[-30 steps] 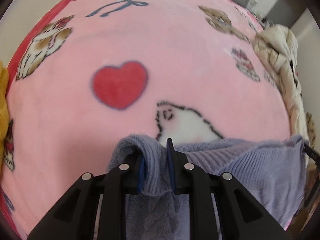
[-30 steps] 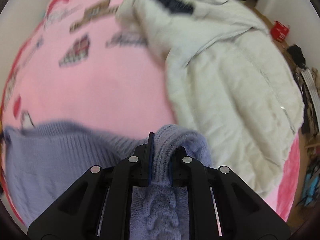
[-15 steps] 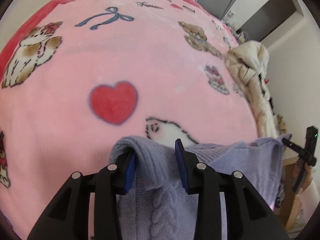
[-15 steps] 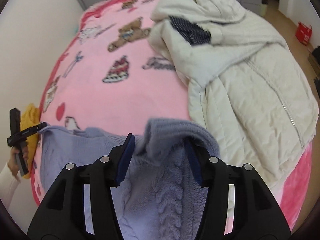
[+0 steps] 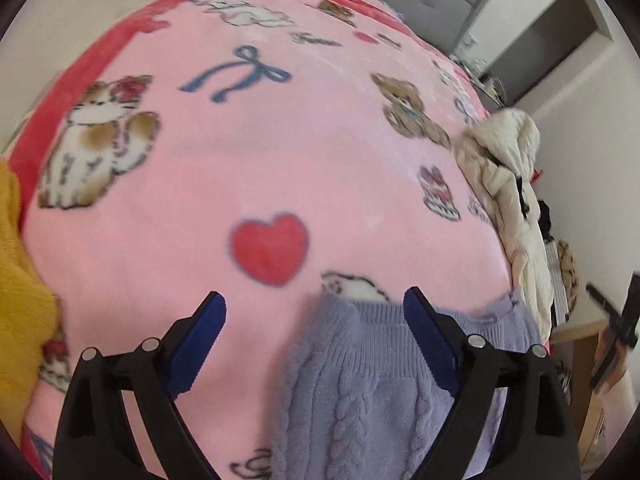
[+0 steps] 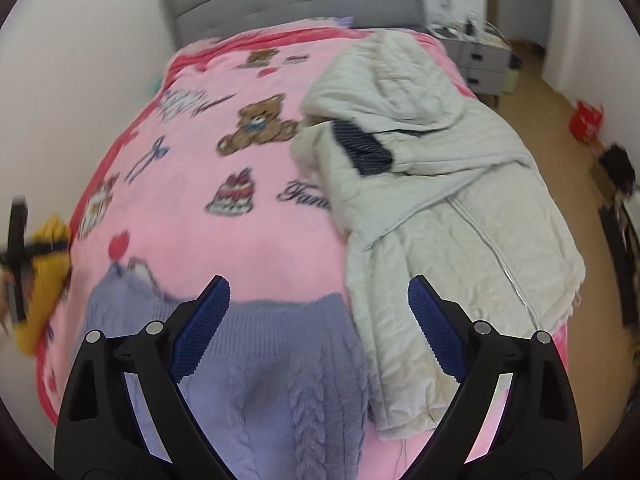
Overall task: Fold large clothes
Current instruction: 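Withdraw both open grippers from the folded cardigan, then grasp the folded cardigan bundle with both grippers and lift it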
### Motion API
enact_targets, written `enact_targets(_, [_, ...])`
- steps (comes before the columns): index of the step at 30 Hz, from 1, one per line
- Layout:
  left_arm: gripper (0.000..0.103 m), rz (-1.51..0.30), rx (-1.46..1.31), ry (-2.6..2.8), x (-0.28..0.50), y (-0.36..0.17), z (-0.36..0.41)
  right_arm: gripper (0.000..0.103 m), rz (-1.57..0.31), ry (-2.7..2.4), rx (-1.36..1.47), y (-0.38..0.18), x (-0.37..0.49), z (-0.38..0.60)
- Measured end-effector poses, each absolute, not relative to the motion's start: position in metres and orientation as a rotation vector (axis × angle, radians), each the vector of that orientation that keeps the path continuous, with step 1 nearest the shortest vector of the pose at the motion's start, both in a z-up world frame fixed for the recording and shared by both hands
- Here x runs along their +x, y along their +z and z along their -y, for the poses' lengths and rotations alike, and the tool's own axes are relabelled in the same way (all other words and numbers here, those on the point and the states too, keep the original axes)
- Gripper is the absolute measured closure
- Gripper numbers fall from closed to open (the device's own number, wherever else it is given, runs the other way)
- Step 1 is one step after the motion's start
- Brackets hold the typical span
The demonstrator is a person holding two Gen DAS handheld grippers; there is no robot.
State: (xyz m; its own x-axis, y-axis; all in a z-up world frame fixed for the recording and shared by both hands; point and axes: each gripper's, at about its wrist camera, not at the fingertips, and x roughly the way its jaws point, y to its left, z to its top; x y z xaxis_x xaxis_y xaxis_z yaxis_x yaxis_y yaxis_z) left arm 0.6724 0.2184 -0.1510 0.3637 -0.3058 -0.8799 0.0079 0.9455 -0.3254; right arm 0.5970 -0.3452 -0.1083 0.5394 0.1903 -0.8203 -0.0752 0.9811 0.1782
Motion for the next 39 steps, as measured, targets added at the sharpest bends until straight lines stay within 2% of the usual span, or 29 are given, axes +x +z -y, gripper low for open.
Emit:
enact_targets(5, [0.009,-1.149,-0.175,-0.267,0.646,-0.135,-0.202,0.011,-1.024,0.209,0.134,-0.116,0.572,0.323])
enact_targets(8, [0.007,-1.173,-0.049,-0.337,0.607,-0.152,-0.179,0.01,-1.08,0.245,0.157,-0.135,0.55,0.313])
enact_targets(11, [0.007,-1.276,0.012,-0.414,0.573,-0.192,-0.17,0.01,-1.138,0.259,0.16,-0.151,0.527,0.305])
enact_targets(14, [0.007,-1.365,-0.077,-0.418,0.554,-0.231,-0.189,0.01,-1.142,0.277,0.191,-0.154,0.497,0.297])
enact_targets(19, [0.006,-1.404,-0.383,-0.454,0.545,-0.263,-0.22,0.01,-1.126,0.282,0.169,-0.153,0.472,0.284])
enact_targets(26, [0.005,-1.458,-0.416,-0.57,0.544,-0.293,-0.189,0.011,-1.128,0.191,0.272,-0.166,0.464,0.303])
enact_targets(30, [0.005,-1.486,-0.56,-0.678,0.545,-0.298,-0.179,0.011,-1.12,0.158,0.321,-0.17,0.46,0.315])
enact_targets(34, [0.006,-1.493,-0.443,-0.689,0.541,-0.296,-0.154,0.01,-1.13,0.128,0.31,-0.174,0.456,0.321])
enact_targets(37, [0.028,-1.469,-0.484,-0.664,0.536,-0.294,-0.165,0.01,-1.133,0.125,0.322,-0.176,0.455,0.324])
enact_targets(38, [0.04,-1.446,-0.519,-0.664,0.532,-0.291,-0.174,0.01,-1.131,0.132,0.329,-0.176,0.454,0.325])
enact_targets(39, [0.046,-1.426,-0.535,-0.67,0.529,-0.288,-0.18,0.011,-1.132,0.135,0.331,-0.177,0.454,0.325])
